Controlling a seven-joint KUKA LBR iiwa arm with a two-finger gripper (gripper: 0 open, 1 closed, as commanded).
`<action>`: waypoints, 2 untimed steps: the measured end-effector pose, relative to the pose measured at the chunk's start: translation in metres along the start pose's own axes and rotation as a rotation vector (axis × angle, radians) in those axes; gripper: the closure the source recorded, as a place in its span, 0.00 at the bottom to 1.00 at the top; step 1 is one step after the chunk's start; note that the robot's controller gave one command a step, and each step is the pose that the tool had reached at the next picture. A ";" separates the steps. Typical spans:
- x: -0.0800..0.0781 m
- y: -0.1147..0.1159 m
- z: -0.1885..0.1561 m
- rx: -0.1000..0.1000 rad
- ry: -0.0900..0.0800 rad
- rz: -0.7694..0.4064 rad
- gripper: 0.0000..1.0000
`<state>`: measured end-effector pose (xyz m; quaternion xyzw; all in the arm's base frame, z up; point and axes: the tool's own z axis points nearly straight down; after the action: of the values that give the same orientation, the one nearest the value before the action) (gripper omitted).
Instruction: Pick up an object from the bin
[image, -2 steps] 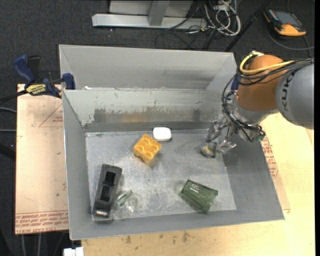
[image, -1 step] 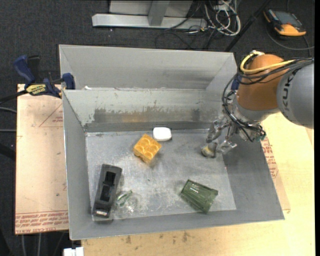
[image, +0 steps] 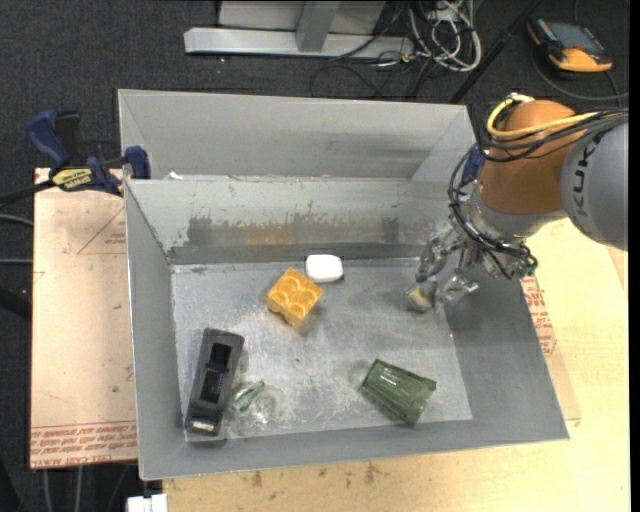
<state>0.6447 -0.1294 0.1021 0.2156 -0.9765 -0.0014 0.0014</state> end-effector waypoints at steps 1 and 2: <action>-0.002 -0.001 -0.016 0.004 -0.006 0.000 1.00; -0.002 -0.001 -0.024 0.006 -0.008 0.000 1.00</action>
Offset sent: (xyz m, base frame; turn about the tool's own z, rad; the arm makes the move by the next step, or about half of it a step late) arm 0.0000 0.0001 0.0041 0.0000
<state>0.6476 -0.1297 0.1261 0.2157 -0.9765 0.0009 -0.0034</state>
